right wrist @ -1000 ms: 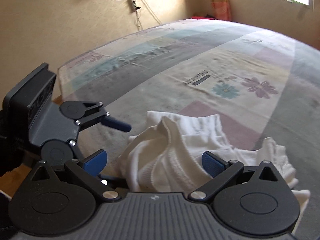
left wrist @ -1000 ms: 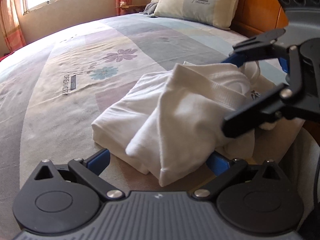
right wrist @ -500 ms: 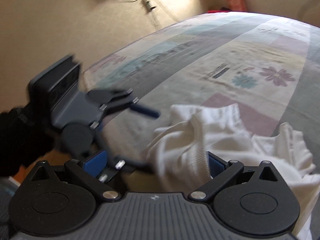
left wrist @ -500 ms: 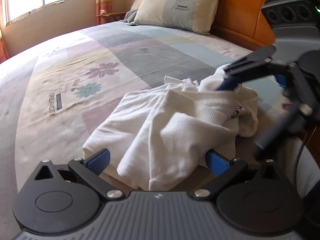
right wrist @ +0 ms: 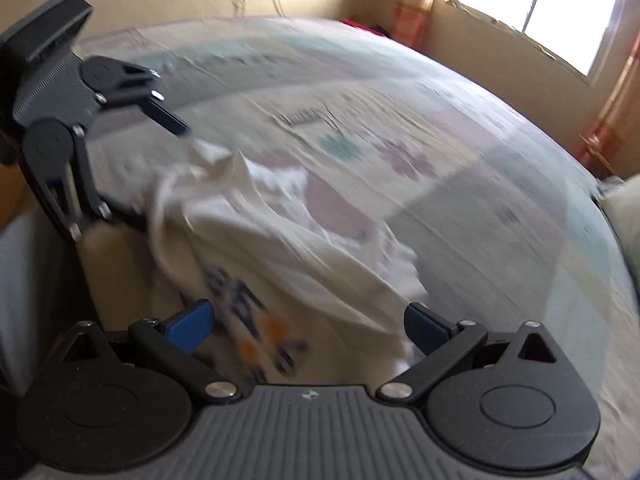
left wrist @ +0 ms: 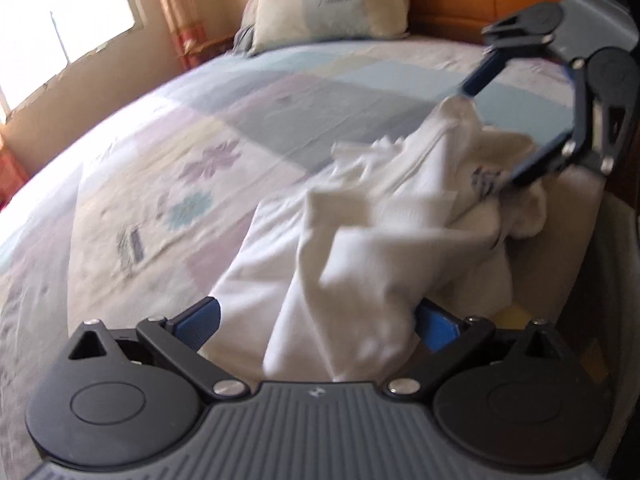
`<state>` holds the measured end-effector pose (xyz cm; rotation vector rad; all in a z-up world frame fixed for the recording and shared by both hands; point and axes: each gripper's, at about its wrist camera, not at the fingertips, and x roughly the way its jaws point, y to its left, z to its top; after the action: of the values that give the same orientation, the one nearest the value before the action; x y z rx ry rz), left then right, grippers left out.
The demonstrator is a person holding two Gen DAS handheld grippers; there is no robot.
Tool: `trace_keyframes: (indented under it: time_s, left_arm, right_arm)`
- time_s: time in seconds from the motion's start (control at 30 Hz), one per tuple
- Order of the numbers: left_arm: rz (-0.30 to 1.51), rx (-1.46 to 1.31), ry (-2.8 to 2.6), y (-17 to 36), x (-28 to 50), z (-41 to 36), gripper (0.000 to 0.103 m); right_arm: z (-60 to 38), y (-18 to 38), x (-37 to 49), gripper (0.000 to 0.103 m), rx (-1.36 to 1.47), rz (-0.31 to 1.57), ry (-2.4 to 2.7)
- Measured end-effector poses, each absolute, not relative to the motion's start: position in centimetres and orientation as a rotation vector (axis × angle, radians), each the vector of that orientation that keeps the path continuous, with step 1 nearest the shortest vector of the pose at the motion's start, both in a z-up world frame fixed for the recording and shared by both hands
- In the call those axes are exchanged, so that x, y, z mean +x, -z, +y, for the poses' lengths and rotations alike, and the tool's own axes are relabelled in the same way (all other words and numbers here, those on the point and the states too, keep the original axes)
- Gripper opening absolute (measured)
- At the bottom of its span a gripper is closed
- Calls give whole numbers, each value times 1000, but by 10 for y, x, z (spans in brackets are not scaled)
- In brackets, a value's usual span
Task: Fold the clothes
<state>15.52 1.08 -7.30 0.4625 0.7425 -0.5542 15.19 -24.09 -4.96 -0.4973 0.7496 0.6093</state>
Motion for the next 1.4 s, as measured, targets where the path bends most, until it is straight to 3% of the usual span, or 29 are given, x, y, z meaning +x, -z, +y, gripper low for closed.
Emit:
trace_keyframes:
  time_s: [0.2, 0.37, 0.63, 1.1, 1.2, 1.4]
  left_arm:
    - [792, 338, 574, 78, 160, 15, 101]
    - [821, 466, 451, 93, 173, -1, 101]
    - [843, 380, 387, 93, 185, 10, 102]
    - [698, 301, 265, 72, 188, 24, 100]
    - [665, 420, 321, 75, 186, 12, 101]
    - [630, 395, 301, 67, 201, 16, 101]
  right_arm:
    - [-274, 55, 154, 103, -338, 801, -537]
    - [-266, 90, 160, 103, -502, 863, -348]
    - [-277, 100, 174, 103, -433, 838, -206]
    - [-274, 97, 196, 103, -355, 728, 29]
    - [-265, 102, 203, 103, -419, 769, -16]
    - [-265, 108, 213, 103, -418, 774, 16]
